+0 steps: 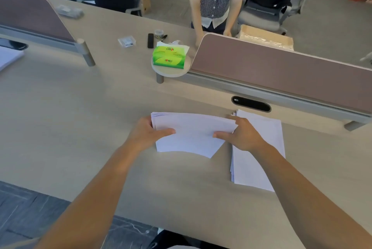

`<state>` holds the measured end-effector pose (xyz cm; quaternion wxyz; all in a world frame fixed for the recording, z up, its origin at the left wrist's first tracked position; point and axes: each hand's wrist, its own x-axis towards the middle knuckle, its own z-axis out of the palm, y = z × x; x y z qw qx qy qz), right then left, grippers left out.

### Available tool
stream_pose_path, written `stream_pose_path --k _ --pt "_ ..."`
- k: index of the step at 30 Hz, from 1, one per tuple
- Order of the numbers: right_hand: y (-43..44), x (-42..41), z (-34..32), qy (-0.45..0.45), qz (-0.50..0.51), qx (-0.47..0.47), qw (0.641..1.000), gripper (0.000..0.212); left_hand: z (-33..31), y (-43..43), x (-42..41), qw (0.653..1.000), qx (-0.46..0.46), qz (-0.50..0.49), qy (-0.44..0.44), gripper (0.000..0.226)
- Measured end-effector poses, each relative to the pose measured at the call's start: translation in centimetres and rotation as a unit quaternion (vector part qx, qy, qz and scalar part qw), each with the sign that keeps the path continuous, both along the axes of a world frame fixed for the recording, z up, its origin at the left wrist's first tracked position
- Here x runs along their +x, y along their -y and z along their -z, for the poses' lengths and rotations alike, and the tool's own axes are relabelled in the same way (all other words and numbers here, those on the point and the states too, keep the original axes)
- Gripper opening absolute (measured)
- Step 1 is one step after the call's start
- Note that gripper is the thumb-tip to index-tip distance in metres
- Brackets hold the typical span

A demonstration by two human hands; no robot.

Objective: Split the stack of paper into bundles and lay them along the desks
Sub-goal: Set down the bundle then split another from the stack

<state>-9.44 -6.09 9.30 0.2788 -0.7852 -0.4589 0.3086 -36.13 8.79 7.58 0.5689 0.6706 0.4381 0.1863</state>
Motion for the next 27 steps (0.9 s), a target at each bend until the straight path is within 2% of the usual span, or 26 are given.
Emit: stream_pose_path --k 1,3,7,10,13,17,19,22,25,27 --pt "-0.2 0.1 -0.2 0.014 -0.007 -0.022 1.000 0.084 -0.5 0.1 0.0 1.000 0.005 0.002 -0.023 0.033" --pt "-0.7 0.1 -0.7 0.012 -0.024 -0.039 0.999 0.078 -1.4 0.3 0.2 0.999 0.011 -0.006 -0.041 0.031" --pt "-1.1 0.3 -1.3 -0.004 -0.048 -0.016 0.999 0.069 -2.3 1.2 1.0 0.995 0.037 -0.057 -0.069 0.024" --pt "-1.2 1.2 -1.0 0.001 -0.076 -0.013 0.997 0.057 -2.8 2.0 1.4 0.987 0.074 -0.085 -0.112 0.027" --pt "-1.6 1.8 -0.9 0.016 -0.108 -0.009 0.994 0.057 -3.0 2.3 1.5 0.980 0.060 -0.109 -0.156 0.029" --pt "-2.0 1.7 -1.5 -0.013 -0.151 0.003 0.988 0.023 -2.8 2.4 1.5 0.985 0.019 -0.111 -0.128 0.031" --pt "-2.2 1.6 -1.4 -0.023 -0.166 0.006 0.986 0.027 -2.9 2.8 1.5 0.984 -0.001 -0.129 -0.121 0.025" --pt "-2.7 1.5 -1.1 -0.003 -0.171 -0.018 0.985 0.039 -2.9 3.2 1.6 0.981 -0.023 -0.153 -0.117 0.028" --pt "-3.4 1.9 -0.8 0.020 -0.190 -0.017 0.982 0.056 -2.9 3.3 1.3 0.983 -0.017 -0.143 -0.116 0.037" --pt "-3.7 2.2 -0.6 0.026 -0.203 -0.007 0.979 0.070 -2.7 3.1 1.2 0.981 -0.007 -0.141 -0.134 0.034"
